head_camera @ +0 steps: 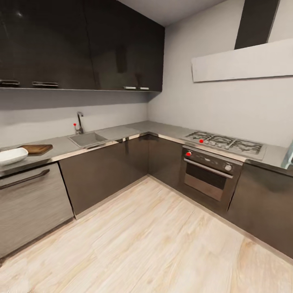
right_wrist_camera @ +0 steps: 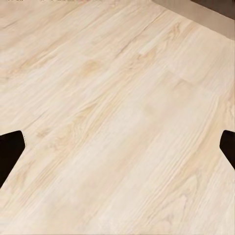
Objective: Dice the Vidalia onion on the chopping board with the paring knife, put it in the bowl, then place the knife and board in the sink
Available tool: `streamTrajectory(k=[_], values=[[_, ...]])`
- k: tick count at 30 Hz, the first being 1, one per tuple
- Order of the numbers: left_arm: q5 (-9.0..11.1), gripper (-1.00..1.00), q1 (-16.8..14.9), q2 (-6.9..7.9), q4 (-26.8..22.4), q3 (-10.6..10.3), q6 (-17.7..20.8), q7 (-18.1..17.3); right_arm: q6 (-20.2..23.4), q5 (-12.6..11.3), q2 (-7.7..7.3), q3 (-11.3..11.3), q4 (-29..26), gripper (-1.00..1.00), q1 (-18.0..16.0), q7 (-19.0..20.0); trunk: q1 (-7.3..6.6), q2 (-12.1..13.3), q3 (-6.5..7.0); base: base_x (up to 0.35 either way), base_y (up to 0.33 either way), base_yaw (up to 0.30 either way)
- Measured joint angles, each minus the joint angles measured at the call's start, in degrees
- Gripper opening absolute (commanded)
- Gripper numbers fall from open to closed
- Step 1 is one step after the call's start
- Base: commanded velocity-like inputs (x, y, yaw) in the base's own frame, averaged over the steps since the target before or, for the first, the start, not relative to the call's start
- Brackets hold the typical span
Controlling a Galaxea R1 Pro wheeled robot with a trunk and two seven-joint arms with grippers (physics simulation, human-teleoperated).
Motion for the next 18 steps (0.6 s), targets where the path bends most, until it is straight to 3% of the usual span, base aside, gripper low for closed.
streamTrajectory(k=[18], values=[[-0.06, 1.0, -0.01, -0.17, 1.0, 0.08, 0.0, 0.0, 0.0, 0.0, 0.0, 0.0, 0.0, 1.0, 0.0, 0.02, 0.0, 0.0, 0.0, 0.298, 0.0, 0.286]])
